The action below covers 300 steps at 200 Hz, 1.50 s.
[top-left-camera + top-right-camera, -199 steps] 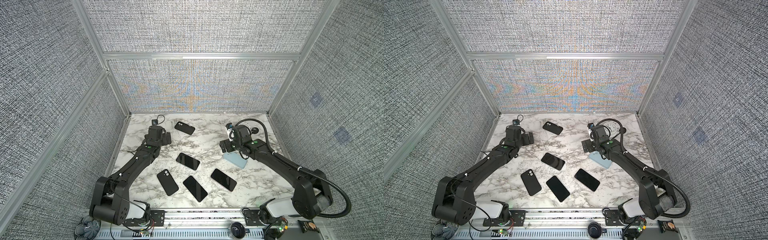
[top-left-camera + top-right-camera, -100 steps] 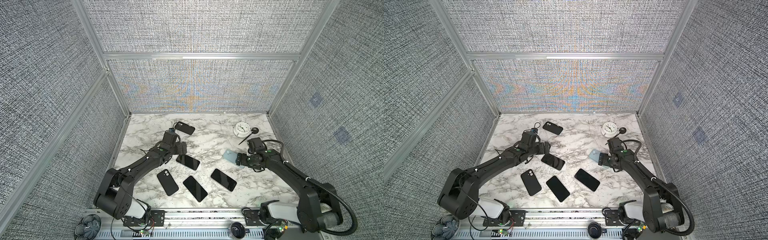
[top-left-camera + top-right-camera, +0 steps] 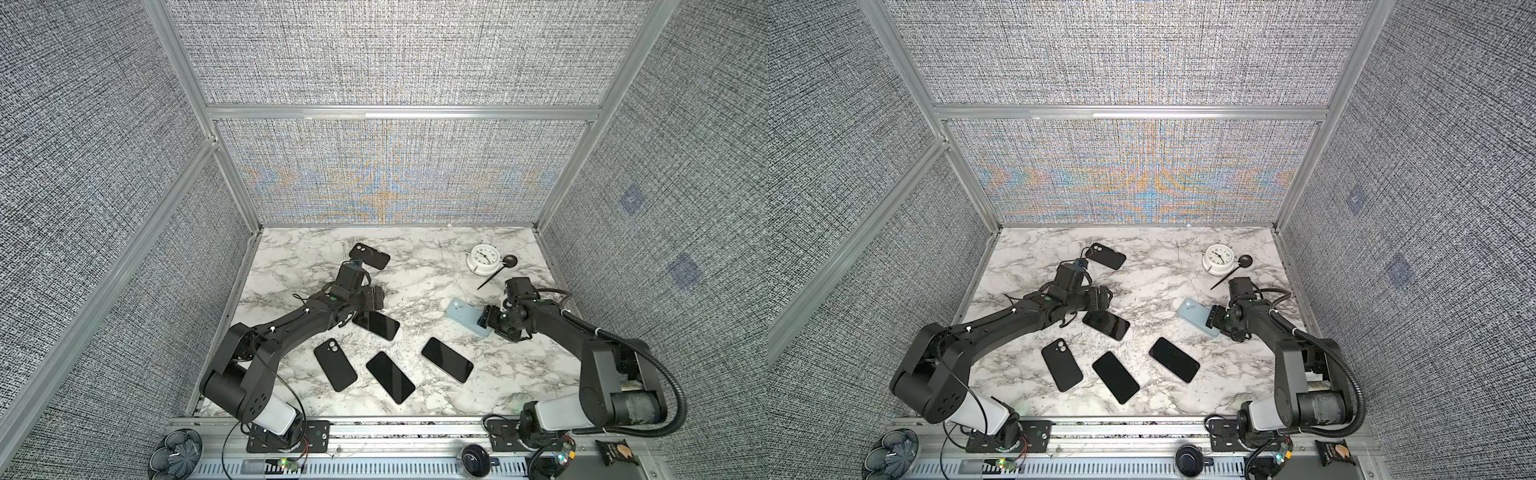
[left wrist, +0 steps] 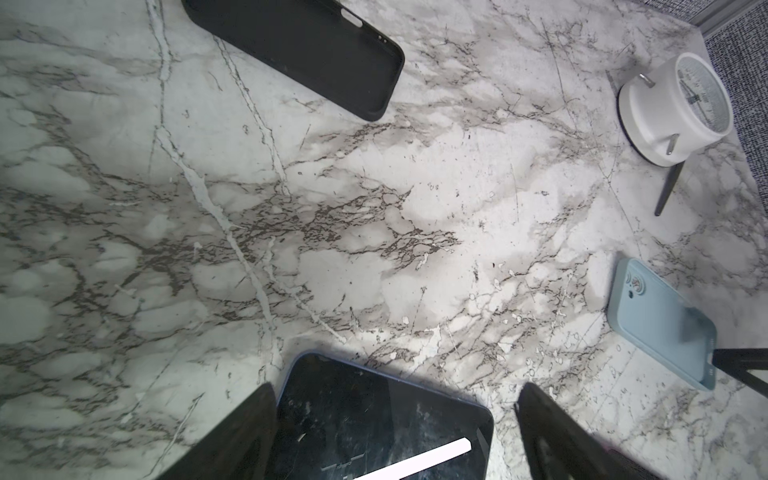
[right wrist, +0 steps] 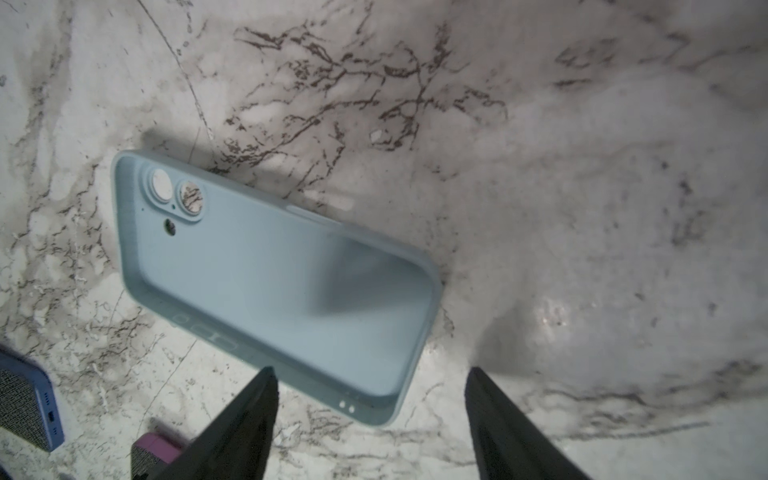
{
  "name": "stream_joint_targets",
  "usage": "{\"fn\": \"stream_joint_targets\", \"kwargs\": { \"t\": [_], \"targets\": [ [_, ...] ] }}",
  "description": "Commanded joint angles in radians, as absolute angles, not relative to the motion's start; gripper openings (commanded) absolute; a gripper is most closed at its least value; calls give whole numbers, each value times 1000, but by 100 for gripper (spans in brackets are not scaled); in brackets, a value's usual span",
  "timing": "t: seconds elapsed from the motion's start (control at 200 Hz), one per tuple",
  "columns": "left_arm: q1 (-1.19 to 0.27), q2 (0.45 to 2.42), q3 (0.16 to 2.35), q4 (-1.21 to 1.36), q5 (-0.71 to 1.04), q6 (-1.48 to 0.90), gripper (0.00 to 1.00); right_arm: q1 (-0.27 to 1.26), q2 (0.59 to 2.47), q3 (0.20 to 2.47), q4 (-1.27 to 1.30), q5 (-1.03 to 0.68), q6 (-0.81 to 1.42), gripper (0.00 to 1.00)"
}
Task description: Put the phone into the phone case
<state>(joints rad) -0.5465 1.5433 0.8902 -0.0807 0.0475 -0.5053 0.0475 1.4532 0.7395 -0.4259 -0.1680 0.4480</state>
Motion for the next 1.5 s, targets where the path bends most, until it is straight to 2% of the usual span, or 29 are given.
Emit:
{"fn": "stream_joint_targets", "kwargs": {
  "t": [0.0, 0.305, 0.875, 1.065, 1.196, 1.496],
  "targets": [
    [-548, 1551, 885, -44, 54, -514, 91, 51, 1465, 732, -397, -205, 438, 68],
    [-555, 1588, 888, -15, 81, -540, 91, 104, 1458, 702, -351, -225, 453, 61],
    [-576, 1571, 899, -70, 70, -588, 91, 359, 1572, 784, -235, -207, 540, 60],
    [-605, 1589, 900, -71, 87, -608, 92, 360, 1513, 837, -347, -105, 402, 60],
    [-622, 1593, 899, -67, 86, -616, 93, 339, 1540, 889, -378, -44, 348, 60],
    [-624, 1590, 891, -39, 127, -610, 93, 268, 1694, 986, -367, -111, 326, 61]
  ]
}}
